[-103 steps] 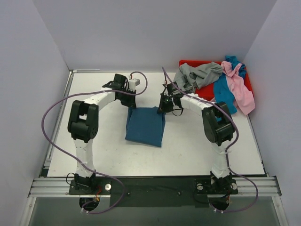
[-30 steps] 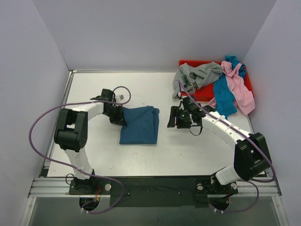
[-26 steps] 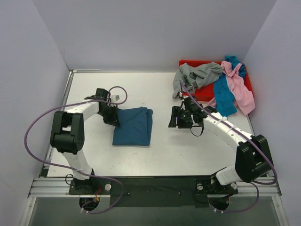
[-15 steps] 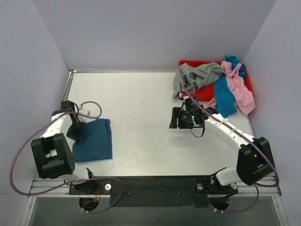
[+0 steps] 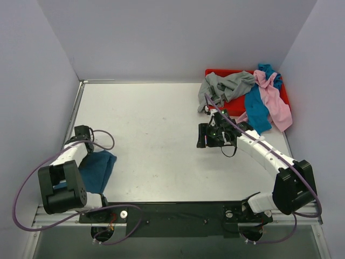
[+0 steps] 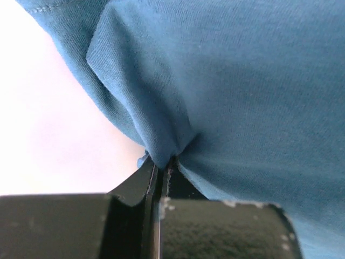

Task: Fold and stack the t-shirts
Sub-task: Put the neatly folded tshirt into the corner of the board with the left arm

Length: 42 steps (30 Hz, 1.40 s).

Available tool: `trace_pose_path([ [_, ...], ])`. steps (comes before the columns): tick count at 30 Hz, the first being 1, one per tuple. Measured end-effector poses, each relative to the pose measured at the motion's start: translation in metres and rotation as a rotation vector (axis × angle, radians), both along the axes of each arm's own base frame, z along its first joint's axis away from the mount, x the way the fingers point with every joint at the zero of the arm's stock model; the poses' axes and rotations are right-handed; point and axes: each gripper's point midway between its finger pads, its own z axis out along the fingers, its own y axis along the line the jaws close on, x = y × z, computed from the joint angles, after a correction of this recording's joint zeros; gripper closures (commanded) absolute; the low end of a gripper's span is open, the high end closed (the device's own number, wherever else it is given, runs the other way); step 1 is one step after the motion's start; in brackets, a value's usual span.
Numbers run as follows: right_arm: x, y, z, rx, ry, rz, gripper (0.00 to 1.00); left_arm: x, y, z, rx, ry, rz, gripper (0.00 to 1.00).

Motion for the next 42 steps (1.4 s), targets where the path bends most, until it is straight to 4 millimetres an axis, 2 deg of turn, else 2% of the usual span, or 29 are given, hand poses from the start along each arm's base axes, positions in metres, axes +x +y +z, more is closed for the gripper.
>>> trace_pose_path([
  [5, 0.0, -0.009, 0.0, -0.025, -0.001, 0.021, 0.46, -0.006, 0.011, 0.001, 0.076, -0.014, 0.07, 1.0],
  [6, 0.001, -0.01, 0.001, -0.027, -0.003, 0.021, 0.46, -0.01, 0.014, 0.0, 0.099, -0.015, 0.085, 0.82],
  [7, 0.003, -0.011, 0.003, -0.028, -0.006, 0.022, 0.46, -0.016, 0.016, -0.002, 0.116, -0.007, 0.101, 0.32],
  [8, 0.004, -0.012, 0.006, -0.027, -0.011, 0.023, 0.46, -0.021, 0.017, -0.002, 0.131, 0.006, 0.115, 0.14],
  [10, 0.008, -0.012, 0.011, -0.026, -0.022, 0.026, 0.46, -0.026, 0.022, 0.001, 0.178, 0.025, 0.118, 0.14],
  [14, 0.013, -0.01, 0.021, -0.01, -0.044, 0.036, 0.46, -0.019, 0.038, 0.022, 0.309, -0.02, 0.112, 0.13],
  [16, 0.015, -0.007, 0.026, -0.001, -0.05, 0.044, 0.46, -0.012, 0.042, 0.04, 0.343, -0.059, 0.118, 0.12],
  [19, 0.019, -0.002, 0.032, 0.014, -0.056, 0.057, 0.46, 0.012, 0.046, 0.077, 0.347, -0.178, 0.142, 0.11],
  [20, 0.022, 0.0, 0.033, 0.019, -0.058, 0.059, 0.46, 0.019, 0.047, 0.088, 0.34, -0.22, 0.151, 0.12],
  [21, 0.025, 0.002, 0.035, 0.023, -0.059, 0.062, 0.46, 0.029, 0.045, 0.101, 0.316, -0.279, 0.157, 0.25],
  [22, 0.026, 0.003, 0.036, 0.025, -0.06, 0.063, 0.46, 0.035, 0.044, 0.107, 0.296, -0.313, 0.162, 0.43],
  [23, 0.027, 0.003, 0.036, 0.025, -0.059, 0.063, 0.46, 0.04, 0.041, 0.111, 0.264, -0.343, 0.165, 0.83],
  [24, 0.028, 0.003, 0.035, 0.025, -0.058, 0.063, 0.46, 0.044, 0.038, 0.112, 0.232, -0.36, 0.167, 0.94],
  [25, 0.028, 0.003, 0.035, 0.023, -0.056, 0.063, 0.46, 0.045, 0.034, 0.108, 0.198, -0.359, 0.167, 1.0],
  [27, 0.028, 0.003, 0.035, 0.023, -0.057, 0.062, 0.46, 0.042, 0.028, 0.092, 0.146, -0.306, 0.16, 1.0],
  [33, 0.029, 0.002, 0.035, 0.015, -0.06, 0.057, 0.46, 0.026, 0.022, 0.013, 0.079, -0.023, 0.151, 1.0],
  [36, 0.029, 0.0, 0.035, 0.011, -0.064, 0.052, 0.46, 0.027, 0.028, -0.007, 0.112, 0.047, 0.145, 1.0],
  [39, 0.029, -0.002, 0.038, 0.006, -0.075, 0.045, 0.46, 0.034, 0.039, -0.014, 0.183, 0.043, 0.128, 1.0],
  [42, 0.029, -0.005, 0.046, 0.008, -0.101, 0.035, 0.46, 0.03, 0.043, -0.021, 0.227, 0.057, 0.116, 1.0],
])
